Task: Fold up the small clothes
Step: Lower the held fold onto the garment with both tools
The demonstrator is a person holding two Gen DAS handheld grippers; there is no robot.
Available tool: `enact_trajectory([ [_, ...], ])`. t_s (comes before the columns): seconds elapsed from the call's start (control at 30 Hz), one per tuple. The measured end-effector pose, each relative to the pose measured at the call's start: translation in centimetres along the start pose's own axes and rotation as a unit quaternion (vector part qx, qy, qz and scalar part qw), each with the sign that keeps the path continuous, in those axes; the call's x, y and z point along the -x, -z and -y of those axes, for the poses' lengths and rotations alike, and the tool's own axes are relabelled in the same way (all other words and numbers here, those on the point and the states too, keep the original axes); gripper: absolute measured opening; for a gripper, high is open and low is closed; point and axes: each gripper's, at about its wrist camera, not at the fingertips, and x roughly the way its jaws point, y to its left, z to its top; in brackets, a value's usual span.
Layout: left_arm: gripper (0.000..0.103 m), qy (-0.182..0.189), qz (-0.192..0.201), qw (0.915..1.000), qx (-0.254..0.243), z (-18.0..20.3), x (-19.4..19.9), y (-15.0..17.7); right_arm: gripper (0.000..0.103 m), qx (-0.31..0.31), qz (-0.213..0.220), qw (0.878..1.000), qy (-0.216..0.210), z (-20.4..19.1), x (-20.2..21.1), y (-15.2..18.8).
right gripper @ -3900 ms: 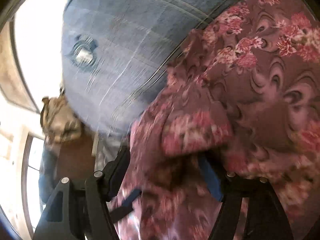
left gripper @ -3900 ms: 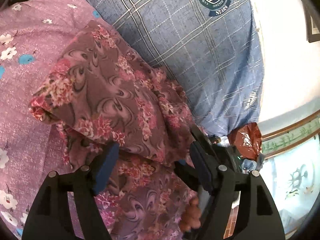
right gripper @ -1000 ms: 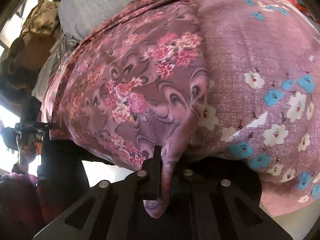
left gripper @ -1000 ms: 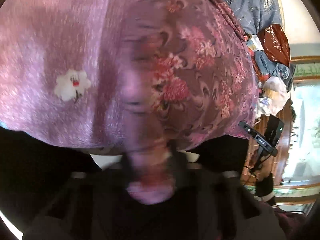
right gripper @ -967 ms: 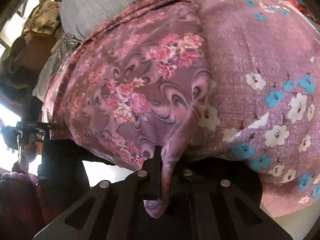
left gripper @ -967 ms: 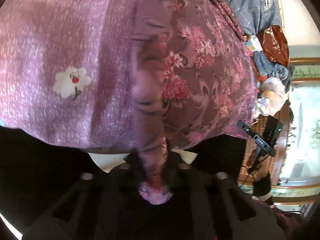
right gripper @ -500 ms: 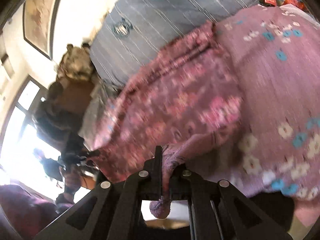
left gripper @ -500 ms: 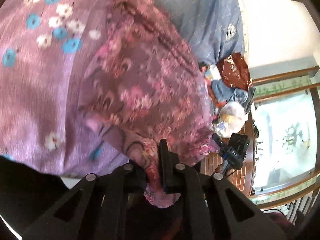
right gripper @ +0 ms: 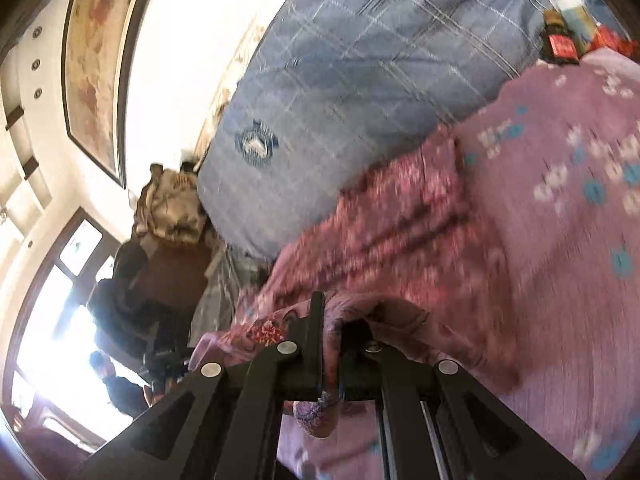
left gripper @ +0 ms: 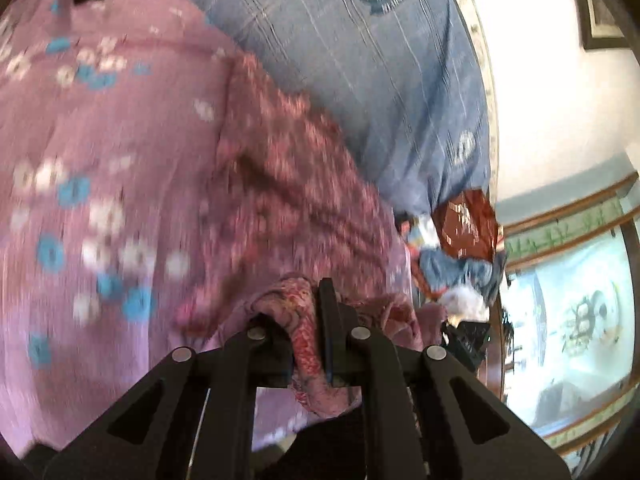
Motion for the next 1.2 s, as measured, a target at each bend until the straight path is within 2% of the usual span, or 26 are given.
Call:
enact_trajectory([
  [0.13,0.008,-0.004,0.018,0.9998,0.01,0.0,-1.4,-3.9,0.004,-0.011,0.014,1.0,-0.001,0.7,-2.1,-3.1],
  [0.47,0.008,-0.035,0.012,0.9984,0.042,-1.4,-6.6,-13.1,0.004,-0.07,0.03,0.997,0.02,5.7,-9.5,-9.6],
  [0.67,0.008,-0.075,0.002,0.9956,0.057,-1.9,-11.4,-18.8,0.004,-0.108,0.042,0.993,0.035,9.1,-13.9,-12.9],
  [0.8,0.008,-0.112,-0.026,0.9898,0.084,-3.3,-15.1,-21.4,0.006,-0.135,0.034,0.988,0.064,11.3,-16.3,-14.1],
  [0.87,0.008,-0.11,-0.046,0.9857,0.119,-4.3,-15.9,-22.1,0.009,-0.155,0.018,0.984,0.083,12.5,-17.4,-14.2],
  [0.93,0.008,-0.076,-0.052,0.9857,0.141,-4.6,-15.4,-22.6,0.009,-0.183,0.009,0.98,0.079,13.6,-17.7,-14.1],
  [1.03,0.013,-0.032,-0.039,0.991,0.124,-3.6,-13.5,-23.1,0.013,-0.193,0.018,0.98,0.049,13.7,-16.5,-14.5],
  [1.07,0.019,-0.027,-0.037,0.9922,0.116,-3.1,-13.1,-23.1,0.018,-0.187,0.029,0.981,0.045,13.5,-15.7,-14.7],
  [1.1,0.03,-0.032,-0.033,0.9935,0.104,-2.6,-12.5,-23.0,0.029,-0.184,0.041,0.981,0.035,13.3,-15.0,-14.9],
  [1.13,0.036,-0.043,-0.025,0.994,0.098,-2.3,-12.1,-22.9,0.035,-0.185,0.053,0.981,0.026,13.3,-14.2,-15.1],
  [1.17,0.052,-0.053,-0.014,0.994,0.094,-2.2,-11.8,-22.8,0.04,-0.185,0.067,0.98,0.026,13.3,-13.2,-15.2],
  [1.2,0.065,-0.073,0.008,0.9932,0.09,-2.1,-11.1,-22.7,0.041,-0.183,0.081,0.979,0.028,13.3,-12.3,-15.3],
])
